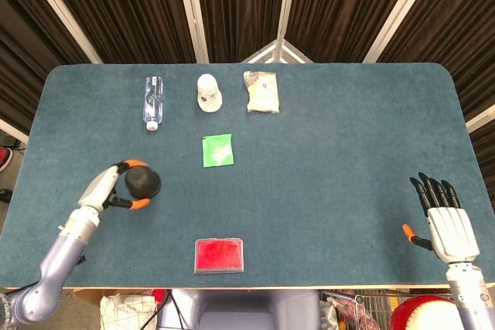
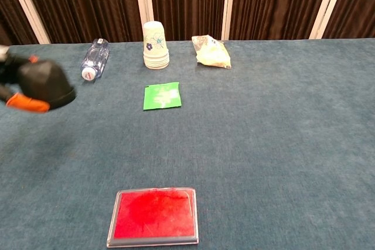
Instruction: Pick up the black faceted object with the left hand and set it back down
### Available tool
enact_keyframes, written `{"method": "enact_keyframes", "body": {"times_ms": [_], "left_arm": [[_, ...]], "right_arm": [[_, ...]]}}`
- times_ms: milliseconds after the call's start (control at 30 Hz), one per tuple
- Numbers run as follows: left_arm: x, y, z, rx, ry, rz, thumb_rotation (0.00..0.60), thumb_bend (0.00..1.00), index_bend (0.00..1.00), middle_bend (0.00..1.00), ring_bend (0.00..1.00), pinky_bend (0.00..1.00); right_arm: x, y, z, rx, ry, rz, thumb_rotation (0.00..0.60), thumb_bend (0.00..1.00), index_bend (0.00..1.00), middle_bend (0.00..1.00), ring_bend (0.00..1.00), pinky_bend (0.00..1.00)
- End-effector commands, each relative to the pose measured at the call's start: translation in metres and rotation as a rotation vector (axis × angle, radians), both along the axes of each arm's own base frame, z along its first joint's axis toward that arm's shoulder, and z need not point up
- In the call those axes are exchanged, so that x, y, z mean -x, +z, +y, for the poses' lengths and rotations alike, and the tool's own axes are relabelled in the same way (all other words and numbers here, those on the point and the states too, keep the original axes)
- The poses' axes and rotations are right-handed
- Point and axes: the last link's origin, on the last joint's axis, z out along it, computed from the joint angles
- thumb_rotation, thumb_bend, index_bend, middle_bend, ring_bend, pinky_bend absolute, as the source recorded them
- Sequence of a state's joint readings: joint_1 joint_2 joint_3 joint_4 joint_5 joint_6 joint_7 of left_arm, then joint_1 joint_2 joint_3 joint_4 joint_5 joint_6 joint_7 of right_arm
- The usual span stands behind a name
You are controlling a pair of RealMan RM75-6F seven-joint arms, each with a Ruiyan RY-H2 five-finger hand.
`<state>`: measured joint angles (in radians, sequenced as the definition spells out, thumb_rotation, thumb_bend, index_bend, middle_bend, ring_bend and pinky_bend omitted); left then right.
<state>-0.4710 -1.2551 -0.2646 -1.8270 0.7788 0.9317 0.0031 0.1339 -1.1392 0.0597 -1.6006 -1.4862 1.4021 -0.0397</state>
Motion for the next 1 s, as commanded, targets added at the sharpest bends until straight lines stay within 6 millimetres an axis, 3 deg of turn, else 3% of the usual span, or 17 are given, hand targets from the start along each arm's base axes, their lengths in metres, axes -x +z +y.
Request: {"method": "enact_keyframes", "body": {"times_ms": [33,67,133,200,367,433,667,1000], "left_arm": [[-0.065,-0.002,-0.016,-0.741,-0.885,0.496,0.6,0.54,0.4,0.49,0.12,0.08],[-0.064,-0.005,-0.017,-0.739,-0.876,0.457,0.6,0.54,0.4,0.49,0.12,0.09],[-0.06,-0.018,-0.021,-0.626,-0.743,0.221,0.6,0.54,0.4,0.49,0.12,0.1],[-0.067,-0.032,-0.035,-0.381,-0.492,-0.18,0.6,0.54,0.41,0.49,0.12,0.1],[-0.098,0.003,-0.052,0.191,0.054,-0.811,0.6,0.54,0.42,0.49,0.13,0.13],[-0.104,0.014,-0.048,0.307,0.18,-0.9,0.6,0.54,0.41,0.49,0.13,0.16],[-0.106,0.031,-0.047,0.432,0.222,-0.895,0.6,0.54,0.41,0.49,0.13,0.17],[-0.101,0.035,-0.059,0.213,-0.139,-0.647,0.6,0.54,0.42,0.49,0.13,0.17]], "right_arm": [[0.0,0.0,0.002,0.0,0.0,0.0,0.6,0.29,0.05,0.02,0.06,0.01],[0.0,0.0,0.002,0.0,-0.001,0.0,0.6,0.29,0.05,0.02,0.06,0.01],[0.0,0.0,0.002,0.001,-0.001,0.0,0.6,0.29,0.05,0.02,0.06,0.01],[0.0,0.001,0.002,0.002,0.001,-0.001,0.6,0.29,0.05,0.02,0.06,0.01],[0.0,0.0,0.001,0.0,0.0,0.0,0.6,0.29,0.05,0.02,0.06,0.01],[0.0,-0.001,0.0,-0.004,0.0,0.0,0.6,0.29,0.05,0.02,0.06,0.01],[0.0,-0.002,0.0,-0.005,0.0,-0.001,0.6,0.29,0.05,0.02,0.06,0.01],[0.0,-0.001,0.001,-0.003,0.002,-0.003,0.6,0.28,0.05,0.02,0.06,0.01]]}}
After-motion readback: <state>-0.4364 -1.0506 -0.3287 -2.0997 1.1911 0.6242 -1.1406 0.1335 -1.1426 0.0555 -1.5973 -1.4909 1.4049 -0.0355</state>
